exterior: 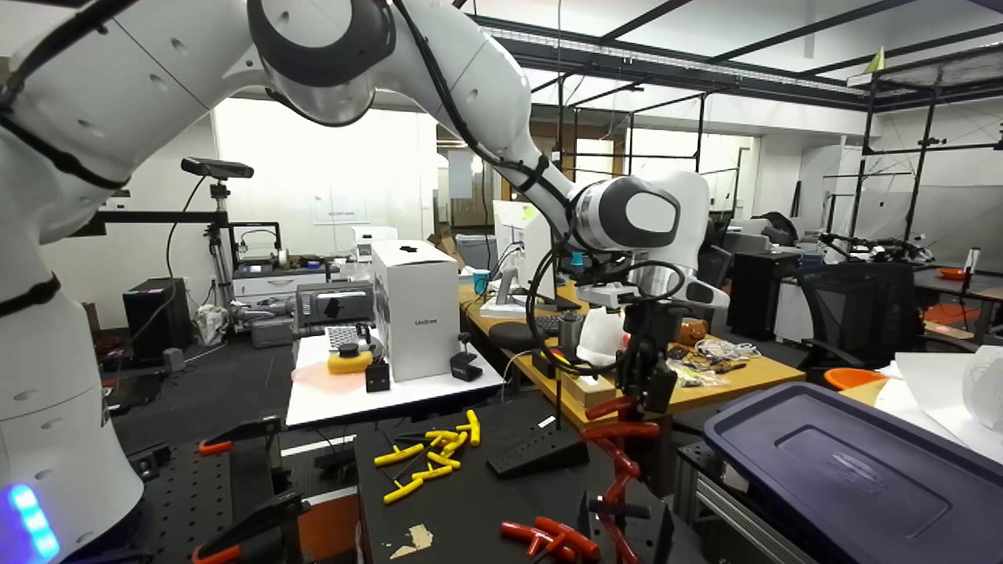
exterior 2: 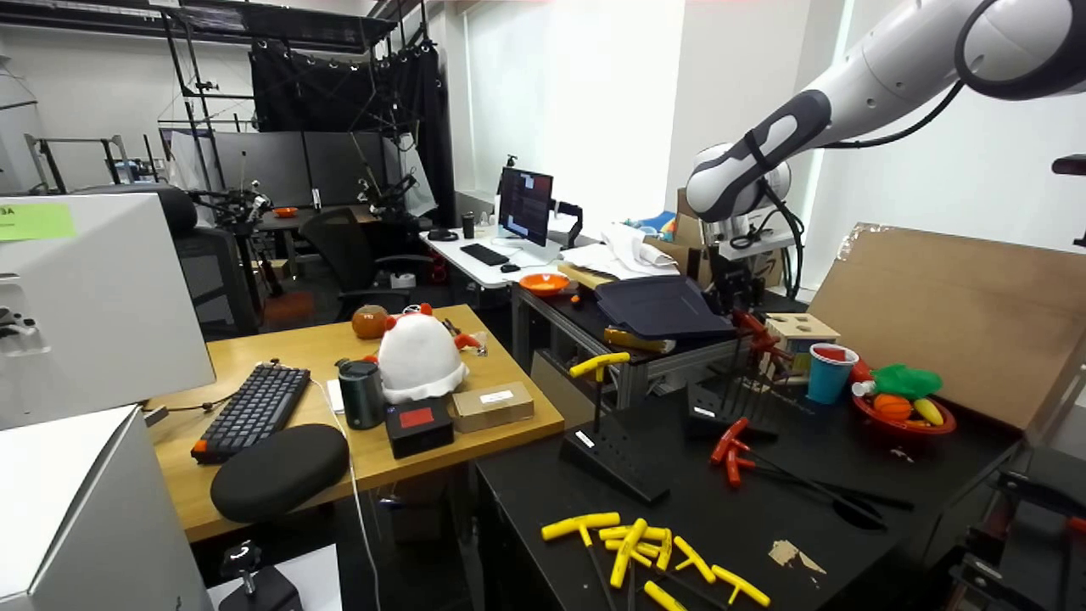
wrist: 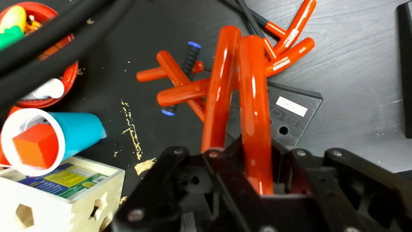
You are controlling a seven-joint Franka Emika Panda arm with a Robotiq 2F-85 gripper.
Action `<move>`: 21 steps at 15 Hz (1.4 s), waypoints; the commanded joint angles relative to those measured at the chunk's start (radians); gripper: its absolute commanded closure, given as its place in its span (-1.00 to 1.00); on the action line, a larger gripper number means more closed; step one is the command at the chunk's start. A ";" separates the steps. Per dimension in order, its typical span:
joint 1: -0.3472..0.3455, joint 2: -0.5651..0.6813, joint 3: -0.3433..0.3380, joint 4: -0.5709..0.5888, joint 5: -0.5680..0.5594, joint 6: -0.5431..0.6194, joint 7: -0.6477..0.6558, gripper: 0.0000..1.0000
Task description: Pick up the orange object tool and put it on the table
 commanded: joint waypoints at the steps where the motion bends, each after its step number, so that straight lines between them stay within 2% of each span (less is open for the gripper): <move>1: 0.014 -0.008 -0.009 0.020 -0.016 -0.061 0.029 0.34; 3: 0.015 -0.007 -0.008 0.024 -0.015 -0.071 0.027 0.18; 9: 0.008 -0.012 0.005 0.038 0.002 -0.077 0.015 -0.73; 11: -0.003 -0.024 0.013 0.031 0.022 -0.063 0.013 -0.97; 15: -0.037 -0.057 0.036 -0.004 0.083 -0.031 -0.016 -1.00; 21: -0.114 -0.093 0.073 -0.075 0.231 0.009 -0.057 -1.00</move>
